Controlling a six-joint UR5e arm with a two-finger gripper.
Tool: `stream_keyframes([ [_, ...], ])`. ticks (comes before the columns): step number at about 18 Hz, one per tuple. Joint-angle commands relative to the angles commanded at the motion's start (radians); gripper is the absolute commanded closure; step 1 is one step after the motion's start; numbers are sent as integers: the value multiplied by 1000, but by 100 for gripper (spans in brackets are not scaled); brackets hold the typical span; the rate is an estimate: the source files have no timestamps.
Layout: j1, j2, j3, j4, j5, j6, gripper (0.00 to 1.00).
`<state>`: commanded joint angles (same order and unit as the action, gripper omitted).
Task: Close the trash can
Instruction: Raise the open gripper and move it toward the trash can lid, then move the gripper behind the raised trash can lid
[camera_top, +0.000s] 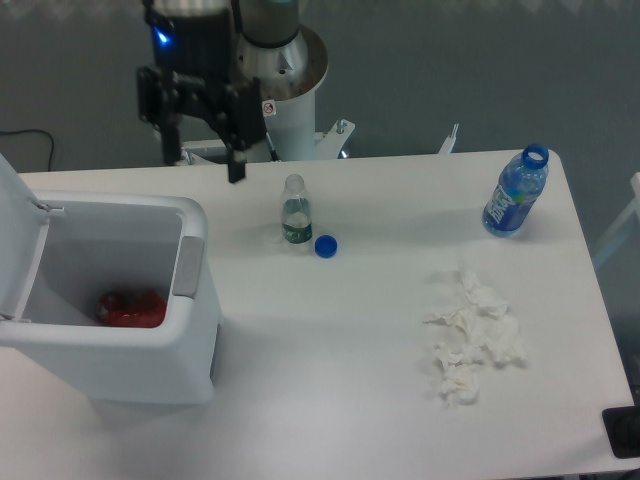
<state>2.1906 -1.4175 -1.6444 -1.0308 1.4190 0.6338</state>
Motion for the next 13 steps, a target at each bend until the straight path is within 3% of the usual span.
stream_keyframes([
  [5, -5, 37, 17, 0, -77, -141, 0],
  [13, -46, 38, 67, 8, -238, -284, 0],
])
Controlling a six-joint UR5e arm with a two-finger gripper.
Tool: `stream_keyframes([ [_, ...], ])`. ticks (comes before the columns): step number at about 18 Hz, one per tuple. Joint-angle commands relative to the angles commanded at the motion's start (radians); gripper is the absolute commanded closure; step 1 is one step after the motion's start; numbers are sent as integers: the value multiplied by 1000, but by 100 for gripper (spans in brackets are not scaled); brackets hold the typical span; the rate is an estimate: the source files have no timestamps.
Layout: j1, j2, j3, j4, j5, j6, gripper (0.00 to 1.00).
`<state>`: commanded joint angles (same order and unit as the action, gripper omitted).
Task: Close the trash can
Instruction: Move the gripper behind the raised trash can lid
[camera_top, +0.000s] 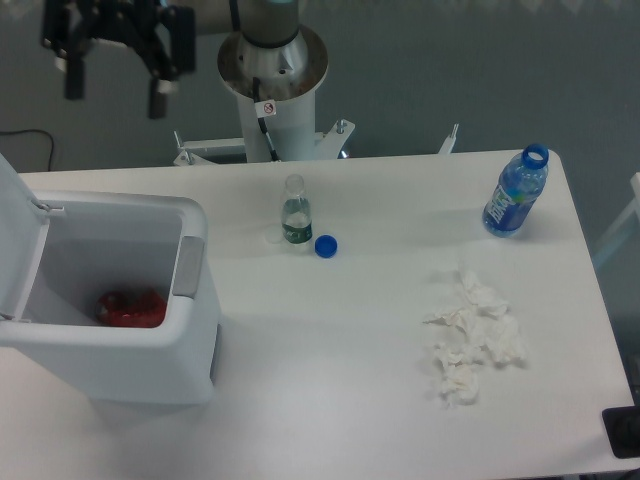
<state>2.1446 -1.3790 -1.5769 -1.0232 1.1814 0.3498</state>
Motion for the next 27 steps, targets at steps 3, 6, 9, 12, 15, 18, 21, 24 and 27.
stream_keyframes([
  [3, -20, -2, 2, 2, -22, -2, 0],
  [6, -46, -8, 8, 5, -57, 0, 0],
  [9, -63, -17, 12, 5, -147, 2, 0],
  [12, -95, -37, 18, 6, -152, 0, 0],
  [15, -138, -55, 23, 12, -152, -2, 0],
  [18, -172, -75, 26, 18, -151, -2, 0],
  [21, -207, -98, 40, 18, -152, -8, 0],
  [24, -242, -109, 52, 31, -151, -6, 0],
  [27, -265, -124, 54, 46, -149, -8, 0],
])
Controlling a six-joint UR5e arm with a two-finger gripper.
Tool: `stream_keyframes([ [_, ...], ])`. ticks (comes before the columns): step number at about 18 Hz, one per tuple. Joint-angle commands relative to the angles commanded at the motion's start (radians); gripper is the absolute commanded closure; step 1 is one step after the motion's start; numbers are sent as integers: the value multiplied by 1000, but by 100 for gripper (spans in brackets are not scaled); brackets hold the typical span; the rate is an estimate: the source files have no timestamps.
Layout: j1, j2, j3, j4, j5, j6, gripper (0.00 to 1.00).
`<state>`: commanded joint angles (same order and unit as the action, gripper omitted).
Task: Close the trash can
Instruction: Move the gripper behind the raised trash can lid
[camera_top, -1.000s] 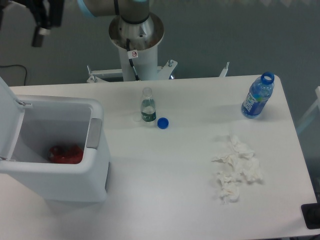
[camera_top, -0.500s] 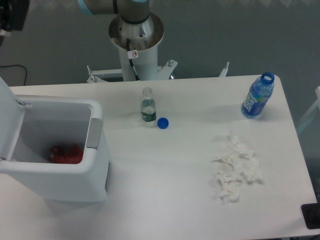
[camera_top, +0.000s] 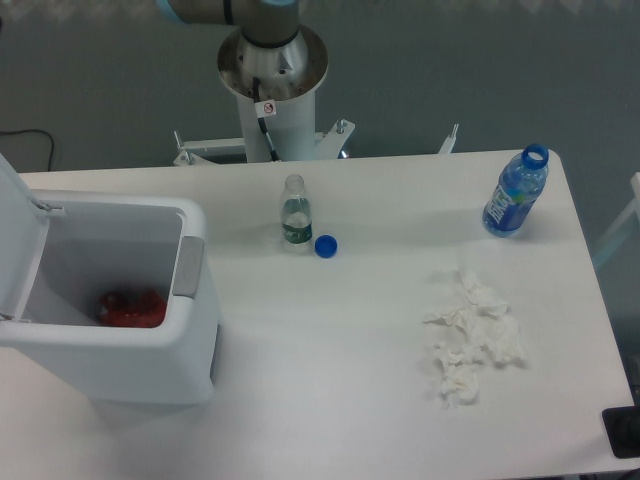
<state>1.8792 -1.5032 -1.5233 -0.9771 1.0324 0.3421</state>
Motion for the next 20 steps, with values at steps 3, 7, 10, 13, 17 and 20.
stream_keyframes([
  [3, -14, -32, 3, 6, 2, 2, 0],
  [7, -29, -66, 20, 17, 8, 0, 0],
  [10, -41, -90, 29, 28, 15, 0, 0],
  [13, -46, -115, 34, 31, 29, 3, 0],
  [17, -46, -161, 72, 32, 60, 3, 0],
  [20, -46, -180, 83, 32, 97, 5, 0],
])
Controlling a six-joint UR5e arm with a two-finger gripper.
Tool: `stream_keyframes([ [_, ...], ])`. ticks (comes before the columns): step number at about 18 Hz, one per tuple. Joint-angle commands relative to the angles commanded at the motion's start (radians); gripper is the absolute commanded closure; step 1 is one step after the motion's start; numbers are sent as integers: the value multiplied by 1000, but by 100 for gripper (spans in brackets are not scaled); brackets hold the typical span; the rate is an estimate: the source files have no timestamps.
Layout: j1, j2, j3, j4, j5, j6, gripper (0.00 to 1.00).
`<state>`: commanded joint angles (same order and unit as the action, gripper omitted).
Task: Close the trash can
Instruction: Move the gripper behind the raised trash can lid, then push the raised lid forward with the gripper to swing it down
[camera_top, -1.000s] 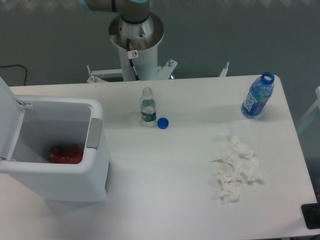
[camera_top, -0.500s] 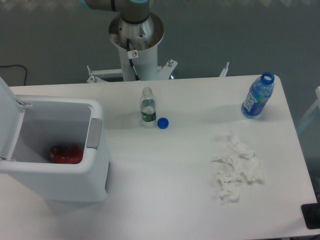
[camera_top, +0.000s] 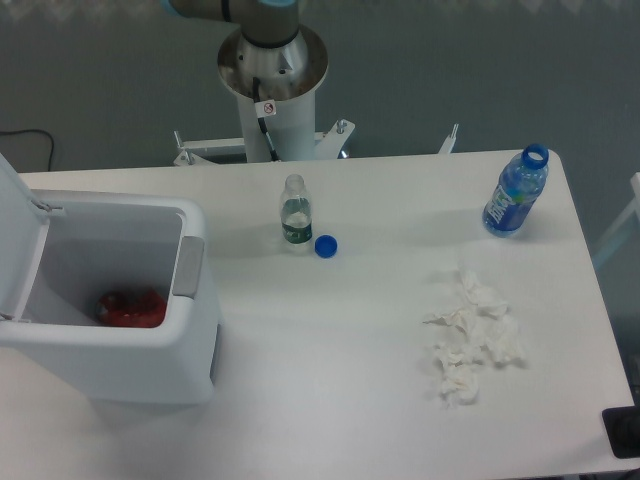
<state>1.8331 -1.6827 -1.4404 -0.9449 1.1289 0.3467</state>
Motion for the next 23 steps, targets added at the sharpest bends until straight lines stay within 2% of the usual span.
stream_keyframes([
  [11, 12, 9, -12, -2, 95, -3, 0],
  [14, 44, 12, -12, -3, 118, -2, 0],
  [17, 54, 15, -23, -2, 189, 3, 0],
  [23, 109, 37, -54, 0, 200, 8, 0],
])
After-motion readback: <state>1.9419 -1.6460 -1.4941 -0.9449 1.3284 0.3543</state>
